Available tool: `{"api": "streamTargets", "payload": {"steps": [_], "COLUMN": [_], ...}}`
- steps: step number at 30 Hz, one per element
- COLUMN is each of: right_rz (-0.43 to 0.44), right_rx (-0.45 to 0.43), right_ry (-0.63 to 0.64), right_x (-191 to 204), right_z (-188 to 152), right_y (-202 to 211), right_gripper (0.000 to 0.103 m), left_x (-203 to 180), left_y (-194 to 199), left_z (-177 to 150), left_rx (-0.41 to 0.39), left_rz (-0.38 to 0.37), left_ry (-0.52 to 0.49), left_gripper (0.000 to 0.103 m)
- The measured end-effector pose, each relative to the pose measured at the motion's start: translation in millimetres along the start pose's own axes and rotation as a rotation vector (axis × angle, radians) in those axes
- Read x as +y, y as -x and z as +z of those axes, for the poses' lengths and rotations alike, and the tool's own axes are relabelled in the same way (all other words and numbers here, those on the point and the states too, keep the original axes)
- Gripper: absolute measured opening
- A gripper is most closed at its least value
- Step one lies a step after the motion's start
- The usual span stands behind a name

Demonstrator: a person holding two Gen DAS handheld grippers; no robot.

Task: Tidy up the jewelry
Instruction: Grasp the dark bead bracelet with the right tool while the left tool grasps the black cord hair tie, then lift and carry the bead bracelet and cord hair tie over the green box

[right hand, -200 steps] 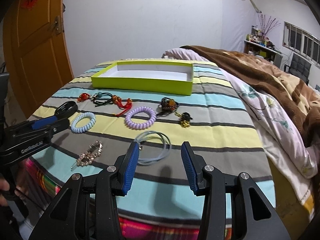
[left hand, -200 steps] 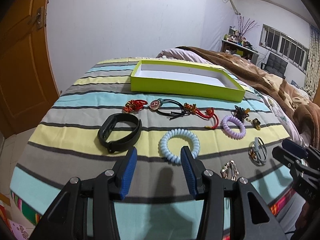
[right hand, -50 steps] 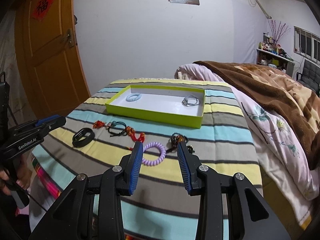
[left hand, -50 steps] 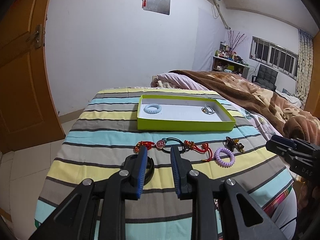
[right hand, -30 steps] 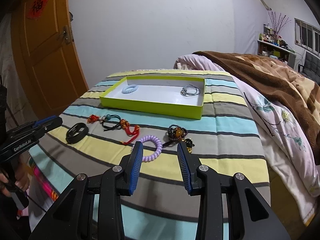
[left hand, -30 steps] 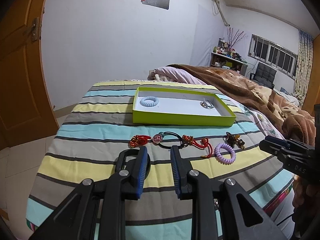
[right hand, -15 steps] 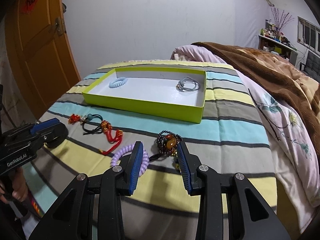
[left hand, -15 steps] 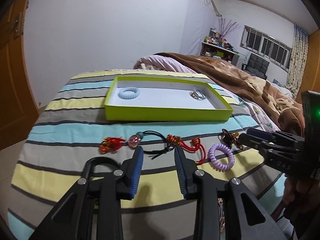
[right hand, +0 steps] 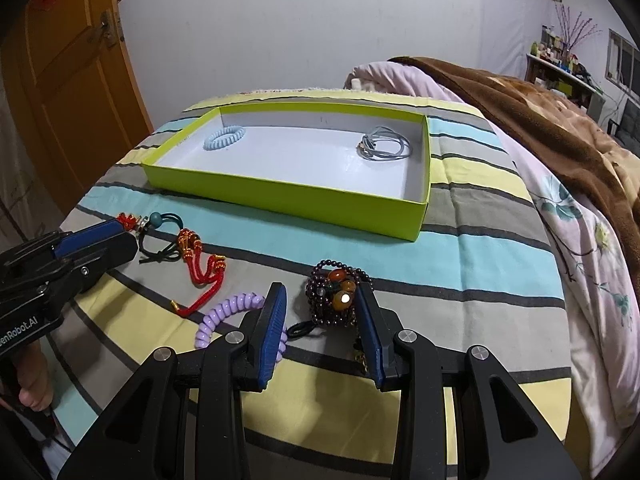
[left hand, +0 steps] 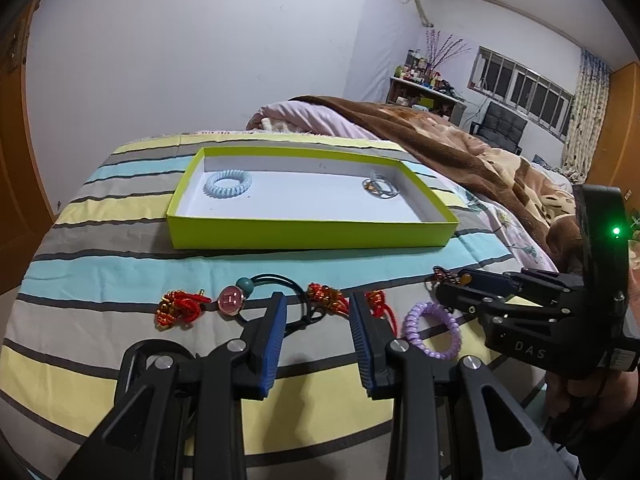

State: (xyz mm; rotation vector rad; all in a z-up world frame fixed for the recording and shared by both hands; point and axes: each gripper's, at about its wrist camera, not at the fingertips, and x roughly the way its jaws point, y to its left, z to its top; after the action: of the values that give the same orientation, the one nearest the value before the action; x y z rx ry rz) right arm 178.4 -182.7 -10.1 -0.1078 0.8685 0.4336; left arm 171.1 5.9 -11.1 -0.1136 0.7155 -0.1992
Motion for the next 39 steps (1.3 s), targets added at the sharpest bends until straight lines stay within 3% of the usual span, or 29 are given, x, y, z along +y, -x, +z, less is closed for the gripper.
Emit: {"api": "streamTargets", "payload": {"steps": [3,15,29,31,32,39], "right_rz": [-0.015,0.026,0.06,0.061,0.061,0.061], "right_rx": [0.014,0.001,-0.028,-0.031,-0.032,-0.038], "right_ry": [0.007,-0.004,-0.018,-0.022,-0.023,-0.026], "right_x": [1,-1,-2,-2,-2,-1], "right_z": [2,3,8,8,8,5], "right_y": [-4,-2,8,9,10,18], "right_gripper": [0.026,0.025,0.025,0.025,0.025,0.025], "left_x": [6,30,33,32,33,34], "left_y": [-6,-17,-38,-38,-38,-32], "left_z": [1,3,10,9,9,8], "left_rx": [0.018,0.07,0.147,0.146,0.147,0.126], "left_rz": [0.003,0.105,0.141,0.154,0.161,0.132], "left_ry": [0.019,0.092,0.085,0.079,0.08,0.077], "left_gripper": [0.034,0.034,0.034,0.028,0.02,0.018]}}
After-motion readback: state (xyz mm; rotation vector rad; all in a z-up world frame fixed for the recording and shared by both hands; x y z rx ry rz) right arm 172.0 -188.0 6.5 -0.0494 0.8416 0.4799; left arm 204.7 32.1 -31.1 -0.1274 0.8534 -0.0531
